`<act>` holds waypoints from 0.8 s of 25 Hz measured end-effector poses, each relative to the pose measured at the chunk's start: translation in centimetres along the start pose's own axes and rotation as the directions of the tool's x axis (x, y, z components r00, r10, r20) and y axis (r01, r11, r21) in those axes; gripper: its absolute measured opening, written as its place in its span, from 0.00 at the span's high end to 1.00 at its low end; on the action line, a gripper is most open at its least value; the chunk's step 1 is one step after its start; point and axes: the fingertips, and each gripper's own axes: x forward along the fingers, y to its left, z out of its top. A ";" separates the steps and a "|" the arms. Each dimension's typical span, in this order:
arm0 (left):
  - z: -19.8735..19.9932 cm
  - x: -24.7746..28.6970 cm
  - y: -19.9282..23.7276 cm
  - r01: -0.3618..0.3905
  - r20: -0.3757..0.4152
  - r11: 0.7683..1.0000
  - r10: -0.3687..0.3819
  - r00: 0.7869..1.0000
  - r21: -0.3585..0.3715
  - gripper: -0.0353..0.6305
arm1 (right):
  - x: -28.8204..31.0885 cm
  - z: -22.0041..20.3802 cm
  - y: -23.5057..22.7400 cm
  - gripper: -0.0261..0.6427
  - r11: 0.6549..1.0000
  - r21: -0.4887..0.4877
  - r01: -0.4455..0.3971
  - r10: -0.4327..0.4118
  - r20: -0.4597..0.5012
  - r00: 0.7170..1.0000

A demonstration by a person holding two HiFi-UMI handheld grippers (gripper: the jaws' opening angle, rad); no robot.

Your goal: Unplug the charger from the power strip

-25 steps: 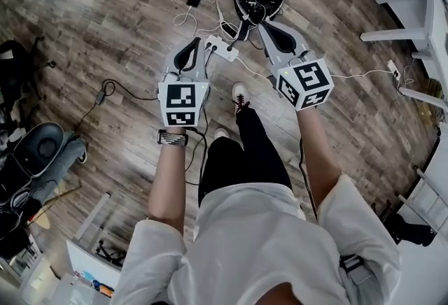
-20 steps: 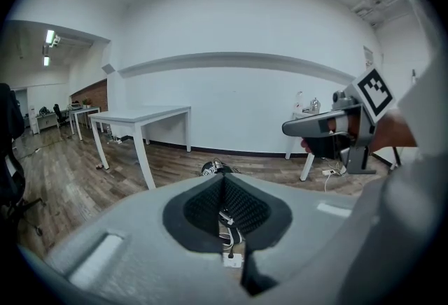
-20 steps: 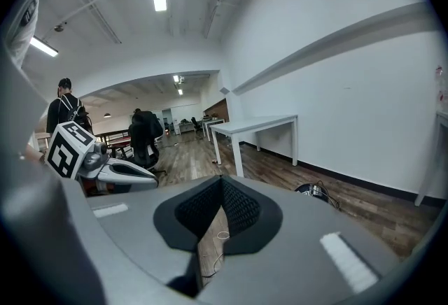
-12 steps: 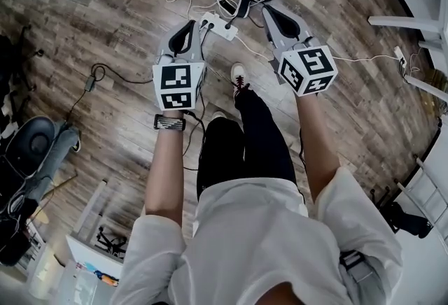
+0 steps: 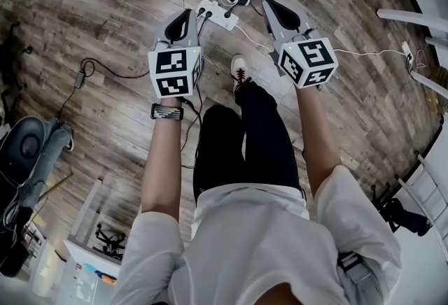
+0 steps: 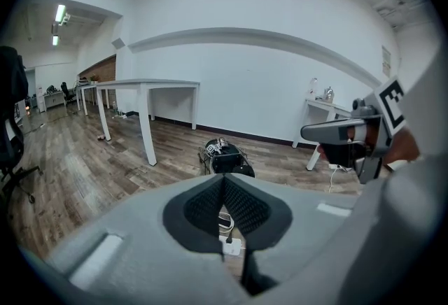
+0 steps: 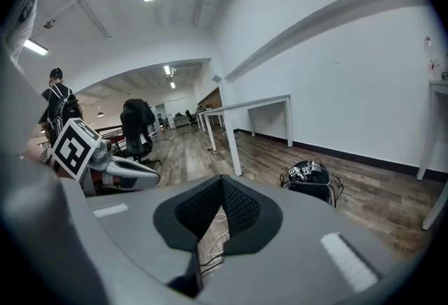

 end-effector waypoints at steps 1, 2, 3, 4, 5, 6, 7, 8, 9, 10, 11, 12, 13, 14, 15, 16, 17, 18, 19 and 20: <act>-0.8 0.6 0.3 -0.001 0.000 1.000 0.001 1.000 -0.006 0.94 | 0.6 -0.7 -0.1 0.96 1.000 -0.005 -0.002 0.002 0.000 1.000; -1.6 1.3 0.7 -0.003 0.000 1.000 0.003 1.000 -0.010 0.94 | 1.1 -1.5 -0.3 0.96 1.000 -0.010 -0.003 0.003 0.000 1.000; -2.4 2.1 1.1 -0.007 0.001 1.000 0.007 1.000 -0.012 0.94 | 1.7 -2.3 -0.5 0.96 1.000 -0.016 -0.005 0.005 0.001 1.000; -3.3 2.9 1.4 -0.010 0.001 1.000 0.010 1.000 -0.014 0.94 | 2.3 -3.2 -0.7 0.96 1.000 -0.021 -0.007 0.007 0.000 1.000; -4.2 3.7 1.7 -0.010 0.001 1.000 0.010 1.000 -0.016 0.94 | 2.8 -4.2 -1.0 0.96 1.000 -0.027 -0.009 0.009 0.000 1.000; -5.1 4.5 2.0 -0.007 0.002 1.000 0.007 1.000 -0.016 0.94 | 3.4 -5.1 -1.3 0.96 0.999 -0.033 -0.010 0.010 -0.001 1.000; -5.9 5.4 2.2 -0.004 0.005 1.000 0.004 1.000 -0.015 0.94 | 4.1 -6.1 -1.7 0.96 0.999 -0.040 -0.012 0.012 -0.002 1.000; -6.6 6.2 2.4 -0.001 0.008 1.000 0.002 1.000 -0.014 0.94 | 4.7 -7.0 -2.1 0.96 0.999 -0.047 -0.012 0.012 -0.003 1.000; -7.3 6.9 2.5 0.000 0.012 1.000 0.000 1.000 -0.012 0.94 | 5.2 -8.0 -2.4 0.96 0.999 -0.053 -0.012 0.011 -0.005 1.000; -8.1 7.6 2.6 0.001 0.014 1.000 -0.001 1.000 -0.011 0.94 | 5.7 -9.0 -2.7 0.96 0.998 -0.055 -0.011 0.010 -0.007 1.000; -9.0 8.1 2.7 0.002 0.015 1.000 -0.002 1.000 -0.010 0.94 | 6.0 -10.0 -2.9 0.96 0.998 -0.054 -0.010 0.009 -0.009 1.000; -9.8 8.6 2.7 0.003 0.014 1.000 -0.003 1.000 -0.010 0.94 | 6.4 -11.0 -3.1 0.96 0.999 -0.052 -0.010 0.009 -0.011 1.000; -10.6 9.2 2.7 0.005 0.015 1.000 -0.005 1.000 -0.009 0.94 | 6.7 -12.0 -3.3 0.96 0.999 -0.050 -0.010 0.010 -0.012 1.000; -11.4 9.7 2.6 0.007 0.016 1.000 -0.007 1.000 -0.008 0.94 | 7.0 -13.0 -3.5 0.96 0.999 -0.049 -0.012 0.011 -0.014 1.000; -12.2 10.3 2.5 0.010 0.019 1.000 -0.010 1.000 -0.005 0.94 | 7.4 -14.1 -3.8 0.96 0.999 -0.048 -0.013 0.012 -0.014 1.000; -13.0 10.9 2.5 0.014 0.022 1.000 -0.014 1.000 -0.001 0.94 | 7.7 -15.1 -4.0 0.96 0.999 -0.047 -0.014 0.013 -0.013 1.000; -13.9 11.5 2.4 0.019 0.023 1.000 -0.019 1.000 0.003 0.94 | 8.1 -16.2 -4.2 0.96 0.999 -0.044 -0.013 0.012 -0.012 1.000; -14.9 12.1 2.4 0.024 0.024 1.000 -0.024 0.999 0.006 0.94 | 8.5 -17.4 -4.5 0.96 0.999 -0.040 -0.012 0.011 -0.012 1.000; -16.0 12.7 2.4 0.030 0.025 1.000 -0.030 0.999 0.006 0.94 | 8.9 -18.7 -4.7 0.96 0.999 -0.036 -0.011 0.010 -0.011 1.000; -17.1 13.4 2.5 0.035 0.027 0.999 -0.035 0.999 0.006 0.94 | 9.4 -19.9 -5.0 0.96 0.999 -0.032 -0.009 0.009 -0.008 1.000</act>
